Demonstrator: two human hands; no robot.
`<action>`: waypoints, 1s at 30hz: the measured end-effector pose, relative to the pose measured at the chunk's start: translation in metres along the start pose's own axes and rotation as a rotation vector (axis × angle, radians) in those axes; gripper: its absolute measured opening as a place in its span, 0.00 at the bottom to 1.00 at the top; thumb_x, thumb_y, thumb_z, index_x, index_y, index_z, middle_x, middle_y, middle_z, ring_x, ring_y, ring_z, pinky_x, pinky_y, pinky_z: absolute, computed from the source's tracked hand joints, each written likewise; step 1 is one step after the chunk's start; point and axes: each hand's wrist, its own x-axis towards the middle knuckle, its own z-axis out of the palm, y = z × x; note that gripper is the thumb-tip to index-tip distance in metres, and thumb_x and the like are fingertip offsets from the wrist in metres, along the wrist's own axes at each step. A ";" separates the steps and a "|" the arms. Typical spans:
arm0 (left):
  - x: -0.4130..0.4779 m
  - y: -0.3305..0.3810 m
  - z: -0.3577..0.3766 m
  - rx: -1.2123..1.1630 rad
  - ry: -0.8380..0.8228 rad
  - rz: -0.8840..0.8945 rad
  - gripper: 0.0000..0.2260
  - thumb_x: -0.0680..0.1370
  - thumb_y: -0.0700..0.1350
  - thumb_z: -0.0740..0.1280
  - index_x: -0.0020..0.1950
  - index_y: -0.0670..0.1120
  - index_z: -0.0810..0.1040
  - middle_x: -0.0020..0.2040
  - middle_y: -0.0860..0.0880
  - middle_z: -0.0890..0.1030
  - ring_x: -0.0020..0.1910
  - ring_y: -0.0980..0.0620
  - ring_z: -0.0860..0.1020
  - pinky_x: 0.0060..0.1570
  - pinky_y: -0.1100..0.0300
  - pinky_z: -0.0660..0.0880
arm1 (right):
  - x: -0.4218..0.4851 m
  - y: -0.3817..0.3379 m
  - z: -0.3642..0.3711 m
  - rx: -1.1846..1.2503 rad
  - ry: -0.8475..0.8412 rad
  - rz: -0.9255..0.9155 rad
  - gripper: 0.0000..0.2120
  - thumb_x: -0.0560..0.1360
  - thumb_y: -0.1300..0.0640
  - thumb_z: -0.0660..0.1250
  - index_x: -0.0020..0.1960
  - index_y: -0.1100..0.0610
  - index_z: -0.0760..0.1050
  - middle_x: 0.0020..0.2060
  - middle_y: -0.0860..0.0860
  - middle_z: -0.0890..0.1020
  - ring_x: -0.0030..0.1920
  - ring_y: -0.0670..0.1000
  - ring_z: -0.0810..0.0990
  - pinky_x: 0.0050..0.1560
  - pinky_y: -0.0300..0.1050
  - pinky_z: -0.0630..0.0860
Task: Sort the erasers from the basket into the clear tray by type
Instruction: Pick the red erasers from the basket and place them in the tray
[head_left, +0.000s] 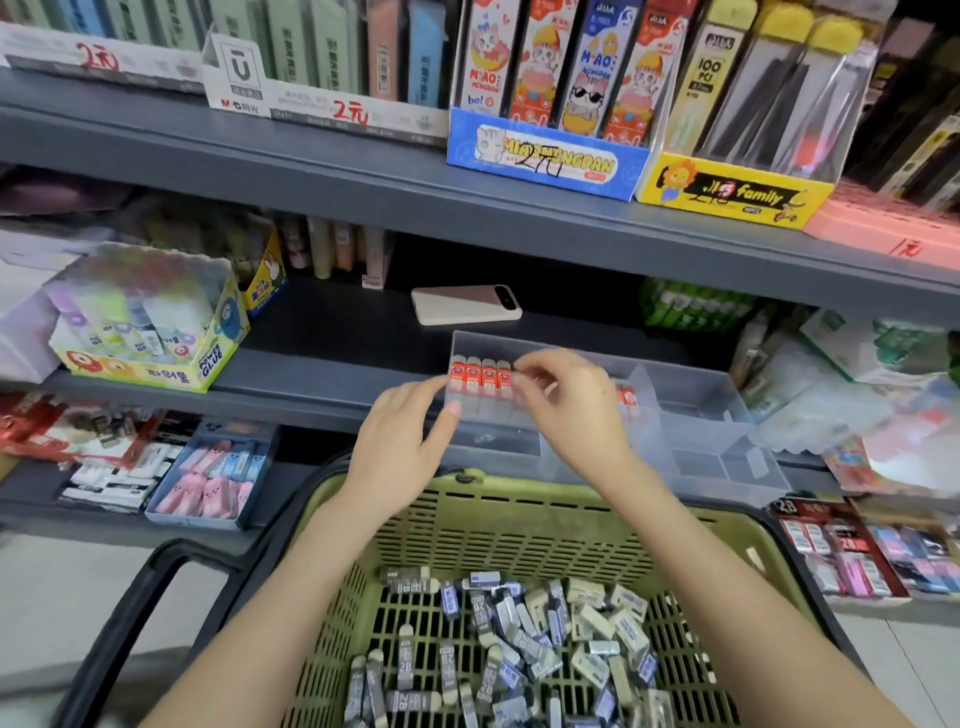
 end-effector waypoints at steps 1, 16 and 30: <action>0.000 0.001 -0.001 0.000 0.006 0.001 0.20 0.81 0.53 0.55 0.69 0.46 0.71 0.64 0.48 0.76 0.65 0.47 0.70 0.63 0.55 0.64 | -0.016 -0.001 -0.007 0.049 0.042 -0.039 0.05 0.73 0.60 0.68 0.48 0.57 0.81 0.42 0.49 0.82 0.41 0.46 0.77 0.43 0.34 0.70; -0.098 0.006 -0.035 0.011 0.098 0.083 0.10 0.78 0.44 0.62 0.51 0.41 0.81 0.48 0.48 0.81 0.50 0.48 0.76 0.52 0.56 0.69 | -0.247 0.068 0.030 -0.061 -1.302 0.164 0.12 0.72 0.53 0.71 0.54 0.56 0.80 0.50 0.51 0.84 0.49 0.48 0.81 0.54 0.43 0.76; -0.114 0.010 -0.019 0.051 -0.111 0.146 0.09 0.80 0.43 0.64 0.55 0.42 0.81 0.52 0.50 0.80 0.51 0.55 0.72 0.54 0.56 0.65 | -0.275 0.109 0.026 -0.286 -1.351 0.084 0.24 0.68 0.45 0.73 0.60 0.52 0.72 0.44 0.49 0.80 0.46 0.50 0.76 0.41 0.42 0.69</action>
